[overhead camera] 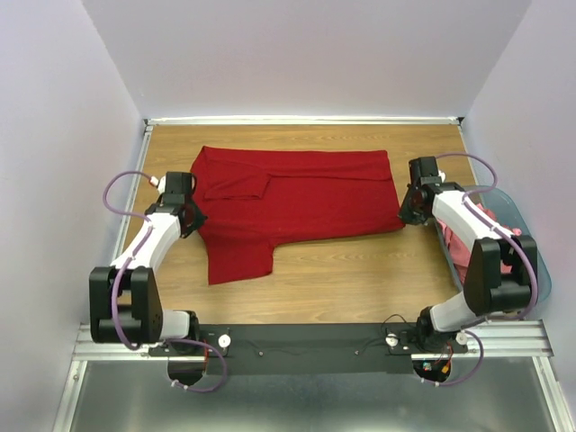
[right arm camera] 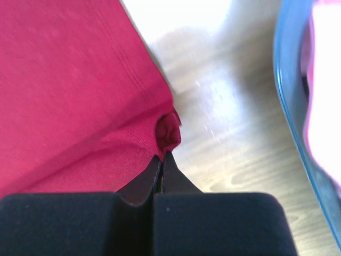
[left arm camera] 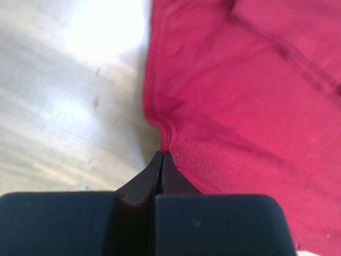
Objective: Fold and stack the t-shirts
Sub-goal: Fold the tshirt
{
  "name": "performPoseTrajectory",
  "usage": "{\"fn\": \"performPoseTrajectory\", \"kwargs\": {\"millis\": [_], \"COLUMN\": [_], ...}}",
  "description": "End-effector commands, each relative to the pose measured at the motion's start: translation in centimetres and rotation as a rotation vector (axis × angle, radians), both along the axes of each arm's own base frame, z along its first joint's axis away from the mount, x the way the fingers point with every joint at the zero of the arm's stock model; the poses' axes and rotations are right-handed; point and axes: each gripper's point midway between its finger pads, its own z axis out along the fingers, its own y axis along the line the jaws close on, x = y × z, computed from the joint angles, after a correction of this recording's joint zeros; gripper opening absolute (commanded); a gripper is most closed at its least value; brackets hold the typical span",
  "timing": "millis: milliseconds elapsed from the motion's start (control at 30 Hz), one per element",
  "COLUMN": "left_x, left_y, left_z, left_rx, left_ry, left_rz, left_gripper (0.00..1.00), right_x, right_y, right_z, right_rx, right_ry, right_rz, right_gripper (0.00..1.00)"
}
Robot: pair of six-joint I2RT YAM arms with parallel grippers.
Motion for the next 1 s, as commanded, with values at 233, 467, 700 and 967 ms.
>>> {"fn": "performPoseTrajectory", "kwargs": {"millis": [233, 467, 700, 967], "left_x": [6.1, 8.0, 8.9, 8.4], "left_y": [1.5, 1.8, 1.9, 1.7], "left_z": [1.9, 0.8, -0.3, -1.3], "left_rx": [0.047, 0.056, 0.055, 0.043], "left_ry": [-0.021, 0.009, 0.022, 0.036], "left_rz": [-0.044, -0.055, -0.053, -0.047], "left_gripper": [0.0, 0.0, 0.0, 0.0], "right_x": [5.0, 7.0, 8.2, 9.6], "right_y": [-0.5, -0.6, -0.5, -0.3], "right_z": [2.0, 1.5, 0.2, -0.1], "right_rx": [-0.061, -0.079, -0.082, -0.081], "right_ry": [-0.005, 0.008, 0.033, 0.034], "right_rz": [0.043, 0.054, 0.059, 0.078], "right_gripper": [0.01, 0.01, 0.01, 0.01]}}
